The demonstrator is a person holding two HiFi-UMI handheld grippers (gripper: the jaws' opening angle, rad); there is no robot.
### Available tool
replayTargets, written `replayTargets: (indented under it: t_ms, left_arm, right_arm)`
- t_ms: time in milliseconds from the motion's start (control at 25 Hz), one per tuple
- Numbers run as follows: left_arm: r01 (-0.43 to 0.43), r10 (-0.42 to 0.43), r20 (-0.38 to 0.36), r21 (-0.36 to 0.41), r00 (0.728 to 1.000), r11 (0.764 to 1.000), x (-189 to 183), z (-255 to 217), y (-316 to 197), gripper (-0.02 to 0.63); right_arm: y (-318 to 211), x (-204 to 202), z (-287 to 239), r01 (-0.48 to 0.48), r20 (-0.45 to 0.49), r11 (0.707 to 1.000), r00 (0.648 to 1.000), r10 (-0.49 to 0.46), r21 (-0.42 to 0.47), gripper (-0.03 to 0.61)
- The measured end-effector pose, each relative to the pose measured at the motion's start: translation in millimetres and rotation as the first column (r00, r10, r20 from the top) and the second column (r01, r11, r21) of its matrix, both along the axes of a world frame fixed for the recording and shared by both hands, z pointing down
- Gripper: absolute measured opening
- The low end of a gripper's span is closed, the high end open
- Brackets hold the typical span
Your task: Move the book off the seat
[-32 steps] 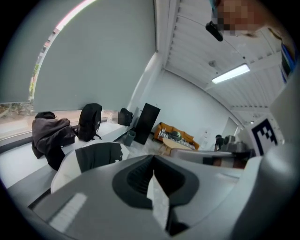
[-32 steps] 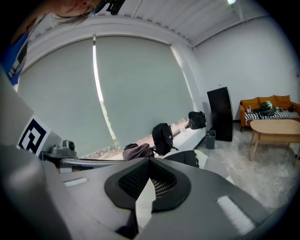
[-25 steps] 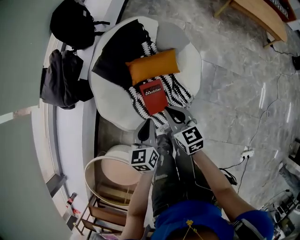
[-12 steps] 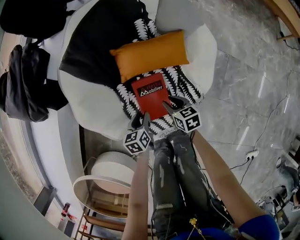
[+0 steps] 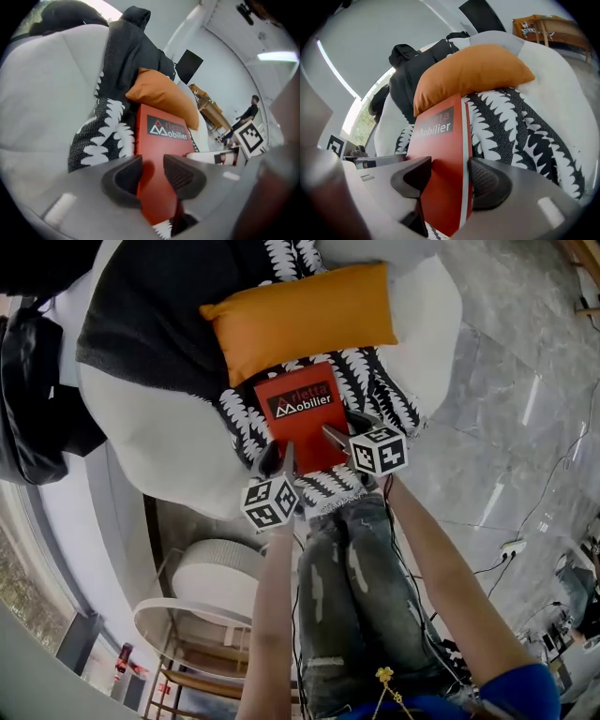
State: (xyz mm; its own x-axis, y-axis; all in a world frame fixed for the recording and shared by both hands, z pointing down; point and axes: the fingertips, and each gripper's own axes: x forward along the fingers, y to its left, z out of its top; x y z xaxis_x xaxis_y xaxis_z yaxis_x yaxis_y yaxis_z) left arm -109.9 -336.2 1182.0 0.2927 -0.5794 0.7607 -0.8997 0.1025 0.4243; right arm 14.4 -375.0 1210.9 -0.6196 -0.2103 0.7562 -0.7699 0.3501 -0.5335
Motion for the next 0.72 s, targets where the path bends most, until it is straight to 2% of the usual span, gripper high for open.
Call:
replayTargets:
  t_ms: [160,360,480,560,640,720]
  left_arm:
    - [-0.036,0.036,0.032,0.009,0.999,0.999,1.5,-1.6,3.6,0.146]
    - [-0.002,0.001,0.124,0.008,0.992,1.0,2.9,-1.5,2.6,0.147]
    - [0.001,-0.006,0.177,0.029,0.984,1.0,4.7,-4.0,1.4,0.173]
    - [0.027,-0.033,0.185,0.032,0.982,0.999,4.1,-4.7,2.6,0.175]
    - [0.057,-0.059,0.192,0.014,0.98,0.998,1.3,-0.2,6.5,0.223]
    - [0.053,-0.052,0.19,-0.005,0.98,0.999,1.4,6.0,10.7,0.224]
  right_arm:
    - [2.8,-4.7,1.9,-0.001,0.019,1.0,1.0,0.001,-0.011,0.262]
    - [1.2,-5.9,0.1,0.065,-0.042,0.997,0.997,-0.063,0.037,0.265]
    - [-1.6,-6.6,-1.0,0.096,-0.07,0.993,0.993,-0.091,0.065,0.272]
    - [-2.5,-5.4,-1.7,0.095,-0.073,0.993,0.993,-0.09,0.068,0.262]
    - [-2.3,-5.2,-1.4,0.087,-0.063,0.994,0.995,-0.083,0.062,0.264]
    - [-1.9,-5.6,-0.3,0.081,-0.05,0.995,0.996,-0.078,0.054,0.264]
